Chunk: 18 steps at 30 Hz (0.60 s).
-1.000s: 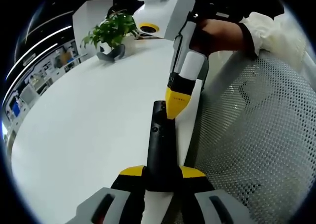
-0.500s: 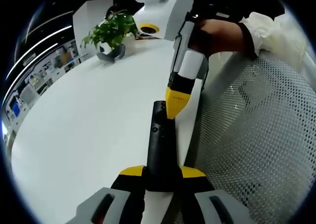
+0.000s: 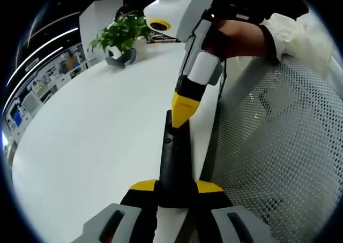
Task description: Press the specified remote control buttons in sequence, fully releasing each button before pressing the next.
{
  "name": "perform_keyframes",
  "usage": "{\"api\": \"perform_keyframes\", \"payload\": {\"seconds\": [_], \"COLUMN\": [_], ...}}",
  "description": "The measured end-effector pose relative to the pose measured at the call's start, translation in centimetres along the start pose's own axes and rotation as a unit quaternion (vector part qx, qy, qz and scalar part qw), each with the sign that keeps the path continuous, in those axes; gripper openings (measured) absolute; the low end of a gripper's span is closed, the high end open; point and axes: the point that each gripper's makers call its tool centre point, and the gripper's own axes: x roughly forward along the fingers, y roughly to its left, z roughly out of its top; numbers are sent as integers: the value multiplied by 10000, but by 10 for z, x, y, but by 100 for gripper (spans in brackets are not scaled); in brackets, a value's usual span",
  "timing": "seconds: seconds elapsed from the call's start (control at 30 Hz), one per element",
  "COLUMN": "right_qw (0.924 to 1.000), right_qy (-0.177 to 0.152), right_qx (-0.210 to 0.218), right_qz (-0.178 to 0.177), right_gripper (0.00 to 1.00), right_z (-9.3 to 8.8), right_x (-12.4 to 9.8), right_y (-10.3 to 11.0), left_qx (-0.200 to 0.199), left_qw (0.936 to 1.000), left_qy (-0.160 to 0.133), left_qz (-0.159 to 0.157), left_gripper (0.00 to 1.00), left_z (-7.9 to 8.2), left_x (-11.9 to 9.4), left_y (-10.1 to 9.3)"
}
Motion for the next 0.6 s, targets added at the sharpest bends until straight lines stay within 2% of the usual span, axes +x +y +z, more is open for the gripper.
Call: {"api": "perform_keyframes", "payload": {"seconds": [0.17, 0.6], "right_qw": [10000, 9998], "right_qy": [-69, -99], "right_qx": [-59, 164], "right_qz": [2, 94], "right_gripper": [0, 0], "right_z": [2, 3], "right_x": [-2, -2], "right_y": [0, -1], "left_qx": [-60, -51], "left_qw": [10000, 10000], "left_qy": [-6, -3], "left_qz": [-15, -19], "left_gripper": [25, 25], "left_z": [0, 0], "left_x": [0, 0], "left_y": [0, 0]}}
